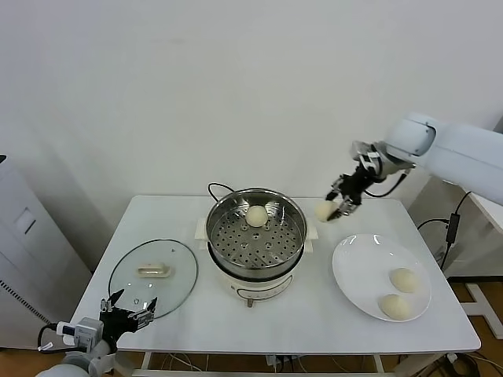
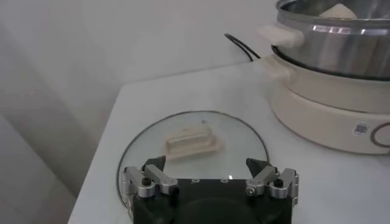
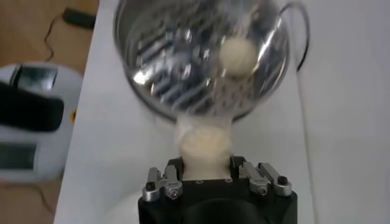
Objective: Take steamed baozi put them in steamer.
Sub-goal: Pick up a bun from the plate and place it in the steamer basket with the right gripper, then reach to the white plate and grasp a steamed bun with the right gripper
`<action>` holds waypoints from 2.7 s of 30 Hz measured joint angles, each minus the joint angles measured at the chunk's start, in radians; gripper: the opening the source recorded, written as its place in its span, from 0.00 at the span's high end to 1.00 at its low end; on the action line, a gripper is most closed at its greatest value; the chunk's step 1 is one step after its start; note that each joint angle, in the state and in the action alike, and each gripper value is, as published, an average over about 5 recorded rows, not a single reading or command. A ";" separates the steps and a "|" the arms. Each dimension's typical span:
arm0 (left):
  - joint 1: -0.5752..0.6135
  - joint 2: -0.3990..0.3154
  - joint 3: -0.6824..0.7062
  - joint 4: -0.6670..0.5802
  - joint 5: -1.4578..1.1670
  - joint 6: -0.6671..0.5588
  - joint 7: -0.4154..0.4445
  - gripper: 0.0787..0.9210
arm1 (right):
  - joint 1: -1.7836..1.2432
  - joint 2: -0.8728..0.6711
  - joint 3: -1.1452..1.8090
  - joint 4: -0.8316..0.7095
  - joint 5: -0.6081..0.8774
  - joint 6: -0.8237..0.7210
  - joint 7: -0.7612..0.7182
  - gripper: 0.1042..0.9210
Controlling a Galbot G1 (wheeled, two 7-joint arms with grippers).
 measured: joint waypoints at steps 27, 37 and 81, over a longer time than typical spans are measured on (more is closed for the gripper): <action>0.012 -0.005 -0.005 0.012 0.013 -0.003 0.002 0.12 | -0.193 0.373 0.082 -0.102 0.187 -0.172 0.238 0.55; 0.013 0.001 -0.005 0.013 0.013 -0.005 0.003 0.12 | -0.267 0.446 0.098 -0.150 0.171 -0.193 0.280 0.55; 0.025 -0.005 -0.015 -0.016 0.011 -0.006 0.005 0.12 | -0.013 -0.062 -0.050 0.064 -0.135 -0.055 0.000 0.12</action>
